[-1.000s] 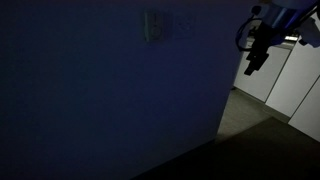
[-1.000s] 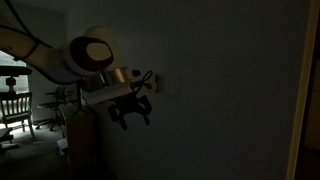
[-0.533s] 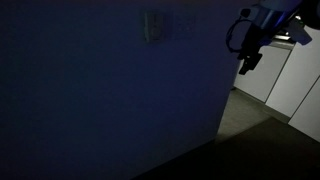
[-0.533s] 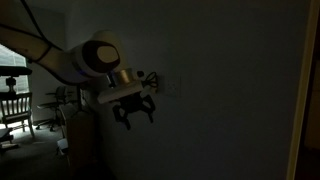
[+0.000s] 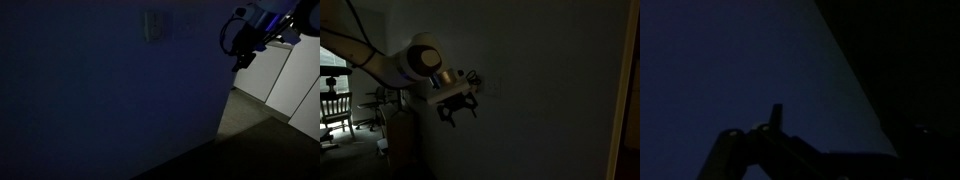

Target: Flip the switch on the wall to turn on the light.

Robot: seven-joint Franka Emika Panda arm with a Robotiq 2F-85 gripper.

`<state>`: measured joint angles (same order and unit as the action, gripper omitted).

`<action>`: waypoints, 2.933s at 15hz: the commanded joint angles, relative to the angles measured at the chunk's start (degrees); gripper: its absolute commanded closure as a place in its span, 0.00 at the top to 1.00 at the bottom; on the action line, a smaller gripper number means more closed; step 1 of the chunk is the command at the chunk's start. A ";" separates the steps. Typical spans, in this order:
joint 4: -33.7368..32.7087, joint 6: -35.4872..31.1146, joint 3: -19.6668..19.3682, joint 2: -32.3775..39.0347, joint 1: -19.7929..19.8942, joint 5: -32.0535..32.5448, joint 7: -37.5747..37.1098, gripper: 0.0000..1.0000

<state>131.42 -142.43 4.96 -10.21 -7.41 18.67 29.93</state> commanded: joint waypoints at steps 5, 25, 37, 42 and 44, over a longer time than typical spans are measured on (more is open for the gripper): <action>-9.51 -3.26 -0.51 7.24 -1.97 -4.88 25.51 1.00; -21.80 -8.99 0.18 17.15 0.16 14.81 28.65 1.00; -31.91 -15.36 -0.94 26.45 0.20 16.74 27.39 1.00; -32.88 -16.42 -1.04 27.03 0.26 18.73 26.47 1.00; -33.01 -16.51 -1.17 27.06 0.40 19.22 26.25 1.00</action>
<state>100.80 -156.60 4.63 15.27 -7.06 35.62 56.87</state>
